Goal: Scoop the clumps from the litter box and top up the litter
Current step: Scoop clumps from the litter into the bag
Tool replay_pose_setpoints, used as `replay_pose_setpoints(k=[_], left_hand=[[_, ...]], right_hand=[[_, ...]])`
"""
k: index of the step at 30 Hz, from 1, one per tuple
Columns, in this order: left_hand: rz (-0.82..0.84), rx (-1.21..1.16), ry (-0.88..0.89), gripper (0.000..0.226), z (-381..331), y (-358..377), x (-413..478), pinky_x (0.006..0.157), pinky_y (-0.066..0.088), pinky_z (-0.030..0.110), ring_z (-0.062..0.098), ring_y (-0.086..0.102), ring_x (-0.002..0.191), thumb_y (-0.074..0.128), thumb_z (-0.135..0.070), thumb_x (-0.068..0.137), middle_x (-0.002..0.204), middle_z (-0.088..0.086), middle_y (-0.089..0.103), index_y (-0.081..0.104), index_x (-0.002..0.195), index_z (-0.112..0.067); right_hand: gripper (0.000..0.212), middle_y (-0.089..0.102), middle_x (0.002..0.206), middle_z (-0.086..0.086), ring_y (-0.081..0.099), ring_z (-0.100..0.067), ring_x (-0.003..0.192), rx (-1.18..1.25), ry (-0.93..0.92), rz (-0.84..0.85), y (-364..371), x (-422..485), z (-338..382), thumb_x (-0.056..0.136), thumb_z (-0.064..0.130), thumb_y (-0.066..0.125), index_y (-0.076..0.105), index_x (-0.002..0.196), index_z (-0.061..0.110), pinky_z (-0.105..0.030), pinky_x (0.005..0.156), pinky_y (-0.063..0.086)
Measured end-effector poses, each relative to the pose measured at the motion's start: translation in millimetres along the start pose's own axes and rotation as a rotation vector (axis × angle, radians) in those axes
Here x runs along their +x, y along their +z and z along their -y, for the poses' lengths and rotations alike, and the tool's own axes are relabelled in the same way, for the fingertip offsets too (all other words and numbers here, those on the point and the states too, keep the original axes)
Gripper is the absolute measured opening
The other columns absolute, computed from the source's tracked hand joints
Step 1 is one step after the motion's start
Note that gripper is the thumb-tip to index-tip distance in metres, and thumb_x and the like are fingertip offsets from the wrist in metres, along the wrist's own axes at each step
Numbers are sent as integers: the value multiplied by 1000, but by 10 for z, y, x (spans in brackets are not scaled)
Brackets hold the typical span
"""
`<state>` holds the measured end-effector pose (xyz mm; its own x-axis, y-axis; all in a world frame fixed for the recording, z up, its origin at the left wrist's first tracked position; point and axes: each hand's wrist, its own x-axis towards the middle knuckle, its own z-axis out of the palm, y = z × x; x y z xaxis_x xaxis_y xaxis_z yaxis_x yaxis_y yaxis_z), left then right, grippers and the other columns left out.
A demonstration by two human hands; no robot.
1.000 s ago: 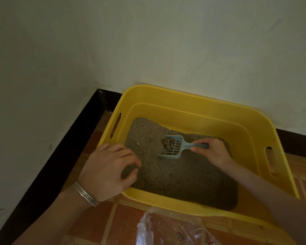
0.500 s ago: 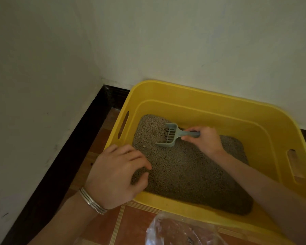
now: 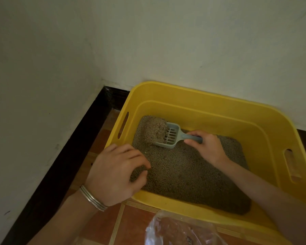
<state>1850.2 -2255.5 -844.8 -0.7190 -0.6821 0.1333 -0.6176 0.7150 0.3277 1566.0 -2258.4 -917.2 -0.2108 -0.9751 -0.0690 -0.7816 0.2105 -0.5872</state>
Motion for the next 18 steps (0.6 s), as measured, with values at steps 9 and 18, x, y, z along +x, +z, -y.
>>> replay_pose_setpoints(k=[9,18], left_hand=[[-16,28,11,25,-8,-5,-3,66,41,24,2,59,84,45,-44,78,81,-23,65,69,81,-37],[-10,61,11,27,8,11,-14,68,37,23,2,59,84,42,-45,79,81,-23,65,68,82,-39]], right_hand=[[31,64,90,10,59,-9,77,60,-29,-51,-285,-231,29,79,34,68,67,107,19,-29,69,47],[29,65,95,13,58,0,86,133,-45,-56,-439,-474,-44,74,32,71,70,100,21,-12,76,43]])
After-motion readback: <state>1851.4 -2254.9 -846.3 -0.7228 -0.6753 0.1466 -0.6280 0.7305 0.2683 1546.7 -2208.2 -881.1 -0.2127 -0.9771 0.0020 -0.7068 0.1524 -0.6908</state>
